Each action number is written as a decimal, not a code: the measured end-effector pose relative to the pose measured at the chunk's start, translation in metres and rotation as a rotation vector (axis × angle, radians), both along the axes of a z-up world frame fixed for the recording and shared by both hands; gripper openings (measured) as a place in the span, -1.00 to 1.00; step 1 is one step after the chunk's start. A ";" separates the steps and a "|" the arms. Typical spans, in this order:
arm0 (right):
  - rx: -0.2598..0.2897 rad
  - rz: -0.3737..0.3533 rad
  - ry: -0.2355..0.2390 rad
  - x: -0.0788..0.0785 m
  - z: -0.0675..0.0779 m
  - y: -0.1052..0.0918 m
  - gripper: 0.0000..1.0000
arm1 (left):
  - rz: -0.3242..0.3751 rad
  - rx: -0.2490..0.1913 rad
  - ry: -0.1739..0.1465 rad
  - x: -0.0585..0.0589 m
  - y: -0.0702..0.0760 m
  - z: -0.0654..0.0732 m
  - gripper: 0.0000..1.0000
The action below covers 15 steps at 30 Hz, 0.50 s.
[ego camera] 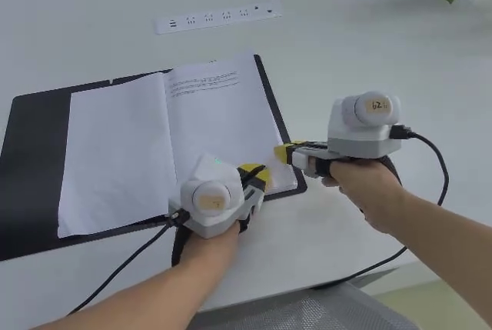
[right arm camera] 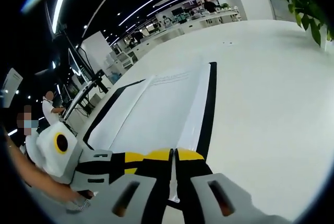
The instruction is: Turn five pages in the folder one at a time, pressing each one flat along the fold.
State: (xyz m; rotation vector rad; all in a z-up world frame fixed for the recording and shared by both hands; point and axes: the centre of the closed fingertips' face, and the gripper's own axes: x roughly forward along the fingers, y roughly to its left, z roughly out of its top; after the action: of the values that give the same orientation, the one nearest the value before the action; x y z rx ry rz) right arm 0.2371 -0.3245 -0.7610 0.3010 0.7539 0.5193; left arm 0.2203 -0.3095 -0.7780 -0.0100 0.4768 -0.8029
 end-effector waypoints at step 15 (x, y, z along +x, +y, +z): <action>0.076 -0.034 -0.009 -0.002 0.018 0.005 -1.00 | -0.016 -0.004 0.066 -0.009 0.021 0.018 -0.73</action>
State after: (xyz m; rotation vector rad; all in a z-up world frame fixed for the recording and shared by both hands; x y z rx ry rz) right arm 0.2349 -0.3194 -0.7426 0.3809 0.7199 0.5174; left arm 0.2110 -0.2886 -0.7605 -0.0362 0.5381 -0.8214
